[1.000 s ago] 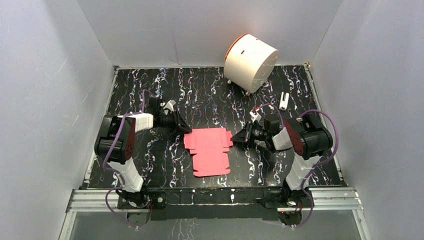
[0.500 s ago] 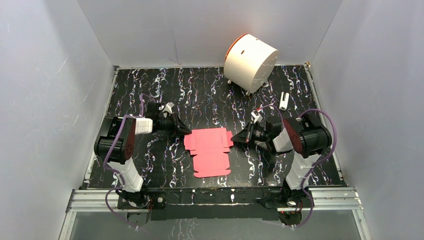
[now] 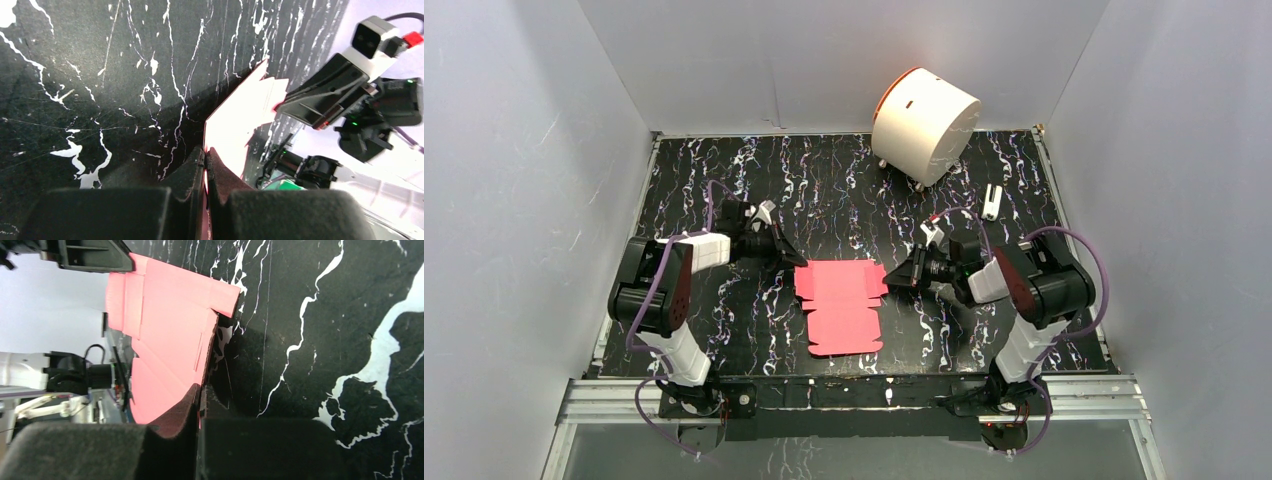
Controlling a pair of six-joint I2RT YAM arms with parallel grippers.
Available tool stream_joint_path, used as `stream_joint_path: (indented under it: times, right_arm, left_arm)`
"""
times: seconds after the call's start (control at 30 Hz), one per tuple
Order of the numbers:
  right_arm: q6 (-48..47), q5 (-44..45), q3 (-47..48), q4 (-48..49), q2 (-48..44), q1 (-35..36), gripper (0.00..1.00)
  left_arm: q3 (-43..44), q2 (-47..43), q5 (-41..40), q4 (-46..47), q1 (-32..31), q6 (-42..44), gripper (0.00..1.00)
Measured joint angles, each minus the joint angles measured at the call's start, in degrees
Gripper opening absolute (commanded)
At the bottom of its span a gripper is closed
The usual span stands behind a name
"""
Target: Fold the paper box
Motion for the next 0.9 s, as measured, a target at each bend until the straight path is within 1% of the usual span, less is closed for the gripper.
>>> stream_joint_path:
  times: [0.07,0.13,0.33,0.43,0.5,0.53,0.67,0.9]
  right_arm:
    - [-2.03,1.9,0.74,-4.0,-2.01,0.94,0.16]
    - [-4.07,3.8,1.51,-7.69,-4.04,1.75,0.23]
    - [-10.86,13.31,5.18,-21.51,-13.2,3.78,0.38]
    - [-13.62,19.37,7.76,-26.93,-17.38,5.38,0.42]
    - [-15.39,23.82,9.92,-29.77,-19.58,7.17,0.43]
    - [-15.67,24.59,10.4,-30.1,-19.89,8.17,0.43]
    - [-16.39,26.53,12.92,-30.23,-19.04,12.02,0.43]
    - [-14.25,28.79,16.83,-26.05,-7.08,19.1,0.43]
  left_arm:
    - [1.55,-0.33,-2.62,-3.52,-0.85,1.92,0.0]
    - [3.08,-0.37,-4.83,-6.34,-1.6,3.61,0.0]
    - [6.38,-0.37,-10.43,-13.44,-3.78,7.67,0.0]
    - [7.17,-0.37,-12.55,-15.91,-4.55,9.07,0.0]
    - [7.85,-0.37,-13.77,-17.46,-4.96,9.9,0.0]
    - [8.17,-0.37,-14.4,-18.12,-5.16,10.16,0.0]
    - [9.25,-0.37,-16.04,-19.85,-5.64,11.17,0.0]
    - [10.14,-0.37,-18.36,-22.1,-6.54,12.07,0.0]
